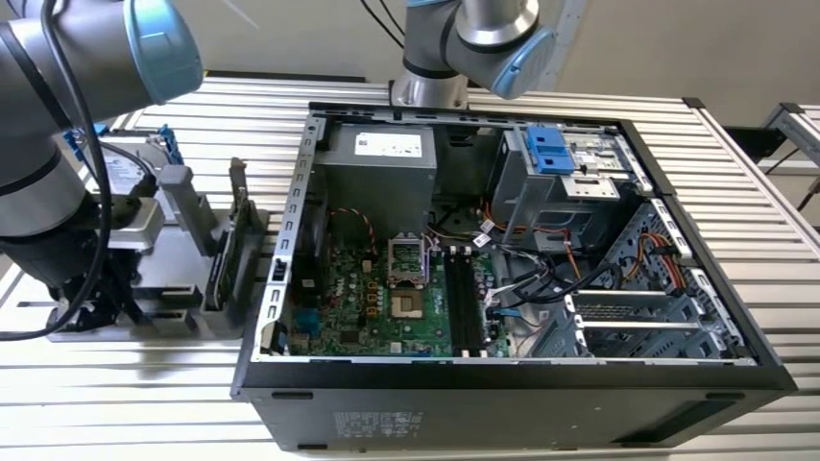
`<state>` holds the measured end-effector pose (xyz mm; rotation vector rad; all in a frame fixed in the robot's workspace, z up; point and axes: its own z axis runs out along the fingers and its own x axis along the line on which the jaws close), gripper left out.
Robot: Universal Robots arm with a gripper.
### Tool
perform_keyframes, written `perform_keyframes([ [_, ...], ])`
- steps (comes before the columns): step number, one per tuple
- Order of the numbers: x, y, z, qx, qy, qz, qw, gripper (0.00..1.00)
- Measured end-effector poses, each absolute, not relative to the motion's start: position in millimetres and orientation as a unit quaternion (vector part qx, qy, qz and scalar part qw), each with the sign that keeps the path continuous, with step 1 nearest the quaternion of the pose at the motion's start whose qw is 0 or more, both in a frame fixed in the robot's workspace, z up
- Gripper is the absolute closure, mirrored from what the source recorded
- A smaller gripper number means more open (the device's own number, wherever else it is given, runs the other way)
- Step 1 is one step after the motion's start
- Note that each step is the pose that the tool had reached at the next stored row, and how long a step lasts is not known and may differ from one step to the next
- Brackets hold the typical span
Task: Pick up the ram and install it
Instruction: 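Pick up the ram and move it above insertion slot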
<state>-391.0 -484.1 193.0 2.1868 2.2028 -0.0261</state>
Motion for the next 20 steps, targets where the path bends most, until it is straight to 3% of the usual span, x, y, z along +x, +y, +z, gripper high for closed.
perform_keyframes([
  [20, -391.1, -483.7, 200.4, 0.704, 0.710, -0.008, 0.019, 1.00],
])
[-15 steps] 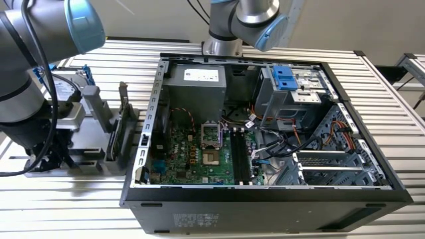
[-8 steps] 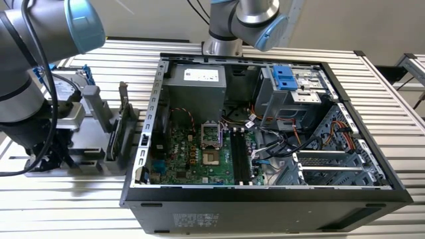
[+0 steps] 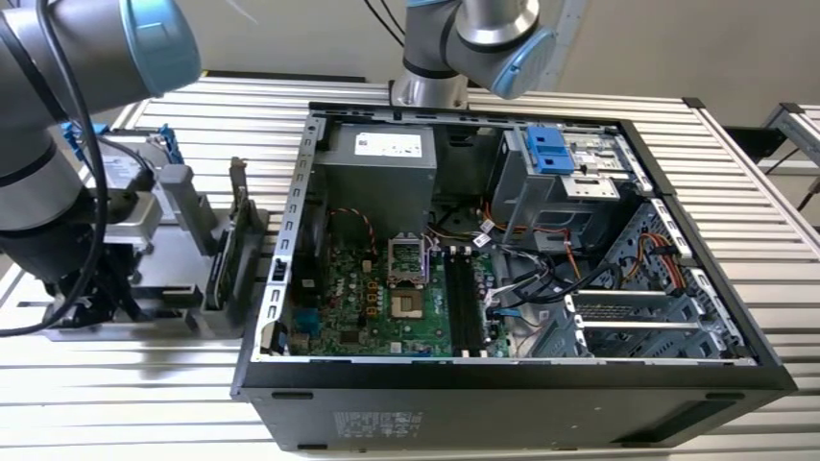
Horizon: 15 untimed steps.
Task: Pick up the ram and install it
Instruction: 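Pick up the ram and move it above insertion slot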
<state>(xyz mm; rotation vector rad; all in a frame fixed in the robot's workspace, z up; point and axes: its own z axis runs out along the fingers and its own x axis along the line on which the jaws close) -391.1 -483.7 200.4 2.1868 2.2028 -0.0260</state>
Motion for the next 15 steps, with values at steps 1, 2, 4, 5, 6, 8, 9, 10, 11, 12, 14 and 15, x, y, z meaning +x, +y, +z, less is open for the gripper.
perform_keyframes([
  [1, -391, -484, 201, 0.704, 0.710, -0.008, 0.019, 1.00],
  [2, -391, -484, 202, 0.704, 0.710, -0.008, 0.019, 1.00],
  [4, -391, -484, 204, 0.704, 0.710, -0.008, 0.019, 1.00],
  [5, -391, -484, 205, 0.704, 0.710, -0.008, 0.019, 1.00],
  [6, -391, -484, 206, 0.704, 0.710, -0.008, 0.019, 1.00],
  [8, -391, -484, 208, 0.704, 0.710, -0.008, 0.019, 1.00],
  [9, -391, -484, 209, 0.704, 0.710, -0.008, 0.019, 1.00],
  [10, -391, -484, 210, 0.704, 0.710, -0.008, 0.019, 1.00],
  [11, -391, -484, 211, 0.704, 0.710, -0.008, 0.019, 1.00],
  [12, -391, -484, 212, 0.704, 0.710, -0.008, 0.019, 1.00],
  [14, -391, -484, 214, 0.704, 0.710, -0.008, 0.019, 1.00],
  [15, -391, -484, 215, 0.704, 0.710, -0.008, 0.019, 1.00],
])
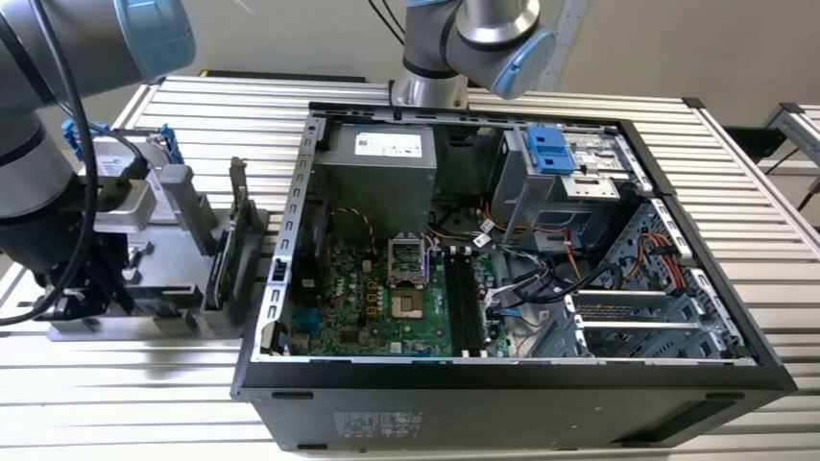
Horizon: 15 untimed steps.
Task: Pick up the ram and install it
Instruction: 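Pick up the ram and move it above insertion slot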
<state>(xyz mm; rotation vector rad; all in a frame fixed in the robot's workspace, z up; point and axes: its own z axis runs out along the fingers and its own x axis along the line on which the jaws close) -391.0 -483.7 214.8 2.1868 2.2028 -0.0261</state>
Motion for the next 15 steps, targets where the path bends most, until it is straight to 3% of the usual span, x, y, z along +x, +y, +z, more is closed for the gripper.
perform_keyframes([
  [15, -391.0, -483.7, 224.2, 0.704, 0.710, -0.008, 0.019, 1.00],
])
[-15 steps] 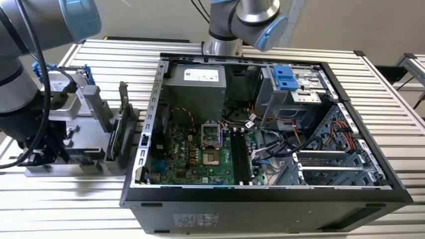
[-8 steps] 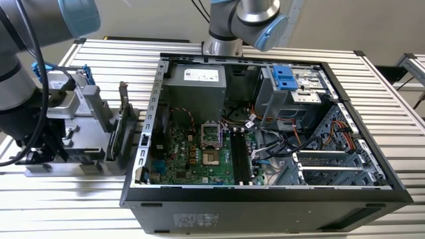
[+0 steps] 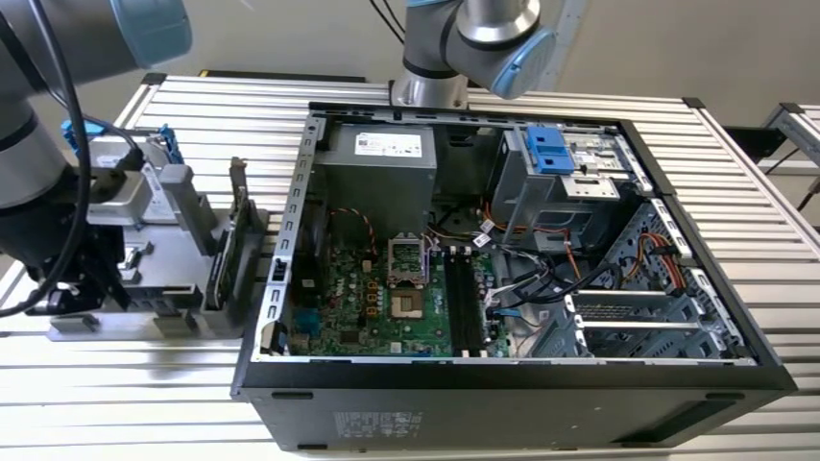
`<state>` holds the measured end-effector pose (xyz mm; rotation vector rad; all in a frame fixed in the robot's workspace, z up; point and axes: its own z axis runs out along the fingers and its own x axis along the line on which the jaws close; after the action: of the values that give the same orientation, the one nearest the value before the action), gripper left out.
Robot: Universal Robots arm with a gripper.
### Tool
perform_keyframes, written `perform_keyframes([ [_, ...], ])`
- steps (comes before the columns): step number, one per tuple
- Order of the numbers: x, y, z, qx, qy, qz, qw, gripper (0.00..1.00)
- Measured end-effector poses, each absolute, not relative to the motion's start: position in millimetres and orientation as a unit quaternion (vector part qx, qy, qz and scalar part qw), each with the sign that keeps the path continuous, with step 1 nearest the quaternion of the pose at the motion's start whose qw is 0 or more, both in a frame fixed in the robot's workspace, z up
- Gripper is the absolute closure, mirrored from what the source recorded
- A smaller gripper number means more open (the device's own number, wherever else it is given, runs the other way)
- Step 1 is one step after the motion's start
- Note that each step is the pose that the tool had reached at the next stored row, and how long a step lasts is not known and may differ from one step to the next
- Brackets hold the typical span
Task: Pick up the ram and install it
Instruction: 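Pick up the ram and move it above insertion slot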
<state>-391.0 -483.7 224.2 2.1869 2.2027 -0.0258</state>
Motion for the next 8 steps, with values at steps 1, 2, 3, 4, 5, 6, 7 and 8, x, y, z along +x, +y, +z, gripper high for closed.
perform_keyframes([
  [1, -391.0, -483.7, 224.6, 0.704, 0.710, -0.008, 0.019, 1.00],
  [2, -391.1, -483.7, 225.1, 0.704, 0.710, -0.008, 0.019, 1.00],
  [3, -391.1, -483.7, 225.7, 0.704, 0.710, -0.008, 0.019, 1.00],
  [4, -391.1, -483.7, 226.2, 0.704, 0.710, -0.008, 0.019, 1.00],
  [5, -391.1, -483.7, 226.8, 0.704, 0.710, -0.008, 0.019, 1.00],
  [6, -391.1, -483.7, 227.6, 0.704, 0.710, -0.008, 0.019, 1.00],
  [7, -391.1, -483.7, 228.3, 0.704, 0.710, -0.008, 0.019, 1.00],
  [8, -391.1, -483.7, 228.9, 0.704, 0.710, -0.008, 0.019, 1.00],
])
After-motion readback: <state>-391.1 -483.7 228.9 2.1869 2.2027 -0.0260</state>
